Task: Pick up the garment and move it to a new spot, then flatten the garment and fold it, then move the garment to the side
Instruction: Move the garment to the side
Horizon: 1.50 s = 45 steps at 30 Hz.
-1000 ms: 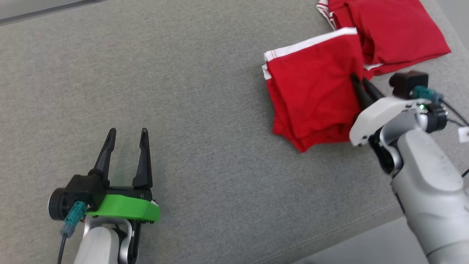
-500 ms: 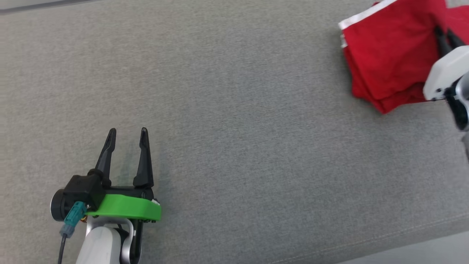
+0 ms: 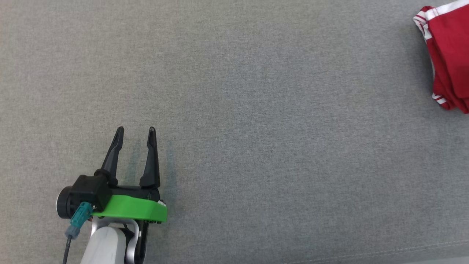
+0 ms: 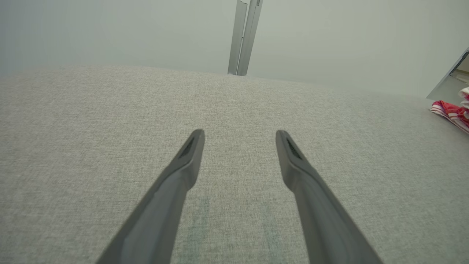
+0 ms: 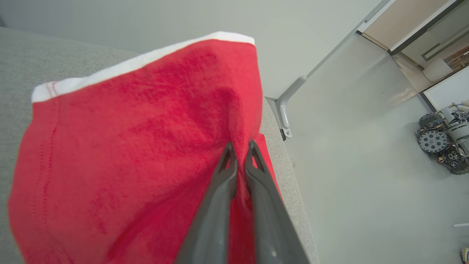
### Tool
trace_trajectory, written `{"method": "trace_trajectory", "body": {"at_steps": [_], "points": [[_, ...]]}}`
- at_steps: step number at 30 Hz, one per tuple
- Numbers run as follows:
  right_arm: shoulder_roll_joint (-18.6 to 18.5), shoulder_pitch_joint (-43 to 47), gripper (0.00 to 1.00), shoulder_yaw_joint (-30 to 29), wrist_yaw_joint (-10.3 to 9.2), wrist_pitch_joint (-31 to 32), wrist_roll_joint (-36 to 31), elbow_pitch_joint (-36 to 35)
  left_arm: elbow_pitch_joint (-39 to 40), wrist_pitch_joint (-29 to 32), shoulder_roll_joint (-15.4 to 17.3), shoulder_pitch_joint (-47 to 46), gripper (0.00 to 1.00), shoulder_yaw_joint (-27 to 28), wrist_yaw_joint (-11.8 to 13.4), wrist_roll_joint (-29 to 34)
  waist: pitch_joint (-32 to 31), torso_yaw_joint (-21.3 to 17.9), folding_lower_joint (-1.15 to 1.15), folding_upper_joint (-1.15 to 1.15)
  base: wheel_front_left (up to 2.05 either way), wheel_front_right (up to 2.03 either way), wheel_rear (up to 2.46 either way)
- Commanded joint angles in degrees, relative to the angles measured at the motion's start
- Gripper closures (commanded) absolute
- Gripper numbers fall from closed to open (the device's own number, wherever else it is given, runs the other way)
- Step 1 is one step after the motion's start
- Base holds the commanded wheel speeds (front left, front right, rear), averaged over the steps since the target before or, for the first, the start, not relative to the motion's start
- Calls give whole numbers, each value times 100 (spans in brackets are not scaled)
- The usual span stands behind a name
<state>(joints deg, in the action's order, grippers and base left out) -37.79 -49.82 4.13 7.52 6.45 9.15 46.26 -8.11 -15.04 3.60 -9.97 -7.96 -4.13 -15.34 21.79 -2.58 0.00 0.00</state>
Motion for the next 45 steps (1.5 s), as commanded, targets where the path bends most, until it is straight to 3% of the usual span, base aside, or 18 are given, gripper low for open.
{"method": "trace_trajectory", "body": {"at_steps": [1, 6, 7, 8, 9, 19, 26, 30, 36, 45], "points": [[-35, -110, 100, -98, -8, -57, -95, 123, 6, -15, 37, -5, 0, -22, -32, 27, 94, 86, 0, 0, 0, 0, 0], [46, -203, 100, -479, -8, -310, -508, 651, -17, -16, 68, -46, 0, -74, -32, 74, 188, 178, 0, 0, 0, 0, 0], [63, -224, 69, -580, -9, -412, -627, 751, -21, -15, 76, -45, 0, -80, -26, 79, 199, 188, 0, 0, 0, 0, 0], [99, -253, 53, -660, -8, -506, -715, 811, -22, -16, 85, -42, 0, -85, -19, 81, 204, 192, 0, 0, 0, 0, 0], [144, -292, 0, -784, -8, -665, -842, 852, -20, -15, 98, -34, 0, -84, -9, 82, 211, 190, 0, 0, 0, 0, 0], [649, -319, 0, -1702, -8, -1066, -1644, 1392, -24, 10, 174, 20, 0, -109, 59, 41, 63, 14, 0, 0, 0, 0, 0], [1006, -393, 0, -1884, -8, -1439, -1837, 1295, -68, -1, 182, 60, 0, -85, 78, -23, -245, -87, 0, 0, 0, 0, 0], [1329, -469, 0, -1665, -8, -1709, -1671, 1210, -110, -7, 200, 36, 0, -5, 106, -108, -518, -120, 0, 0, 0, 0, 0], [1836, -412, 0, -881, -8, -2007, -1173, 912, -341, -8, 234, -55, 0, 351, 306, -303, -976, -154, 0, 0, 0, 0, 0], [2468, 511, 0, 19, -8, -2136, -285, -164, -726, 133, 191, 5, 0, 608, 487, -620, -1551, -38, 0, 0, 0, 0, 0]]}}
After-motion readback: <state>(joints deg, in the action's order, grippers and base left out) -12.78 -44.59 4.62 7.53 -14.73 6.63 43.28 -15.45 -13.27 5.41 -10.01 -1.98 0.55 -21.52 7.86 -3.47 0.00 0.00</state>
